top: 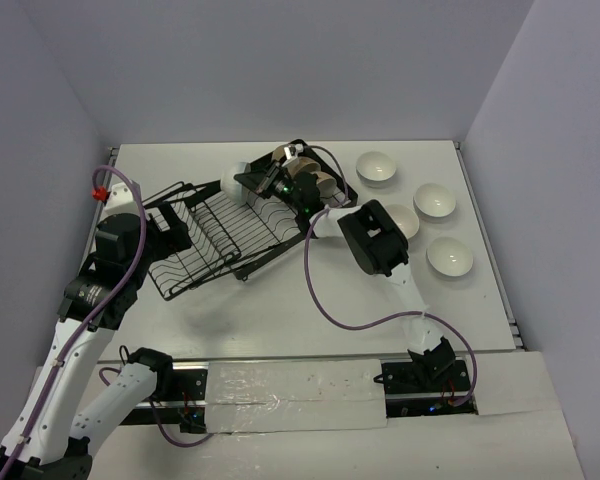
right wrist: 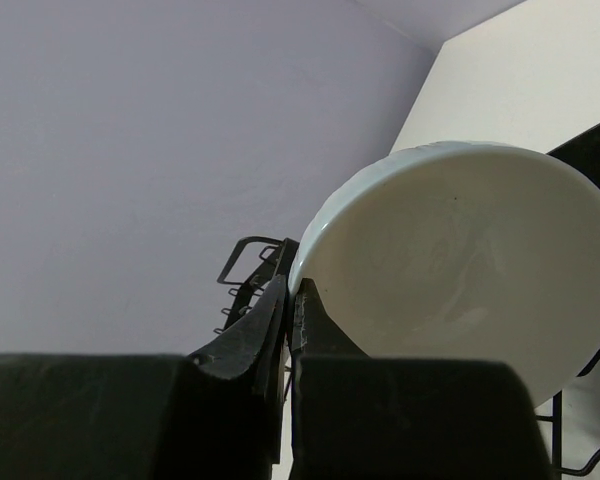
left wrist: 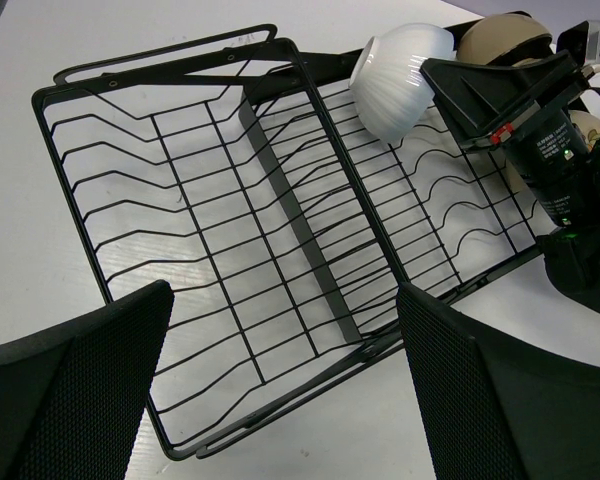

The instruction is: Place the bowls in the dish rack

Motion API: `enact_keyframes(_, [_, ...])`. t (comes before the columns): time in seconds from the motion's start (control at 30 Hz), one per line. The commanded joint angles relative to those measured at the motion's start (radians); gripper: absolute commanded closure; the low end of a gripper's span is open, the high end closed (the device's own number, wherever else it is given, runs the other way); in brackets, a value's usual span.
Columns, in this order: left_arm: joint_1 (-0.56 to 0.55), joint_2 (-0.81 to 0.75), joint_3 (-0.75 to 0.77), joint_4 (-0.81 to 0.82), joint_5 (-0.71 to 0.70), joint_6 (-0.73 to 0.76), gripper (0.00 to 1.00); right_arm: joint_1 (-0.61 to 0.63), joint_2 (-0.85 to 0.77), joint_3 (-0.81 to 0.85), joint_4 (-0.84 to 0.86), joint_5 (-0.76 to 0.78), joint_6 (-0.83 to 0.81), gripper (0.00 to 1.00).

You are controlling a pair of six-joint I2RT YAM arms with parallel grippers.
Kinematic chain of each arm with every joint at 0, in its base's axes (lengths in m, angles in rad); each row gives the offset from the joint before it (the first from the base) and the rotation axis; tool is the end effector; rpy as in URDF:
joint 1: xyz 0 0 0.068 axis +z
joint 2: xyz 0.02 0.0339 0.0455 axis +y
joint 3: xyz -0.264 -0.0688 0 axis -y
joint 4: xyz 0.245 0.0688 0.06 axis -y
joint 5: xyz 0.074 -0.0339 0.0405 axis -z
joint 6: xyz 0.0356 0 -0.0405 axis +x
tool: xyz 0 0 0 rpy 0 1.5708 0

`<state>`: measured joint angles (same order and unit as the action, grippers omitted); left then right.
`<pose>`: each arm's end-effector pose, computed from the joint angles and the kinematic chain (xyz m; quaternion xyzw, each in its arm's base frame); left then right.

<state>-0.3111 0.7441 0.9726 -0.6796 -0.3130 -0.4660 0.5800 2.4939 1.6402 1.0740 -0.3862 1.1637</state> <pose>0.1442 -0.0348 0.3592 -0.1473 0.8281 -0.0765 0.5355 0.4453 0.3078 0.1509 0.0331 0.6306 0.6636 0.4011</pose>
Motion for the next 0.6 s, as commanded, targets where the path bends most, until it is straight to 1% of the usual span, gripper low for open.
enact_keyframes(0.0, [-0.003,0.001,-0.002,0.015,0.012,-0.003,0.01,-0.002,-0.009,-0.014,0.156,-0.002,0.021,1.0])
enact_keyframes(0.2, [-0.003,0.003,0.006,0.012,0.015,-0.003,0.01,-0.003,0.005,-0.017,0.152,0.009,0.031,1.0])
enact_keyframes(0.33, [-0.003,0.001,0.011,0.008,0.014,0.0,0.01,-0.005,0.036,0.015,0.158,-0.005,0.06,1.0])
enact_keyframes(0.57, [-0.003,-0.002,0.014,0.005,0.012,0.001,0.01,-0.016,0.045,0.004,0.237,0.044,0.105,1.0])
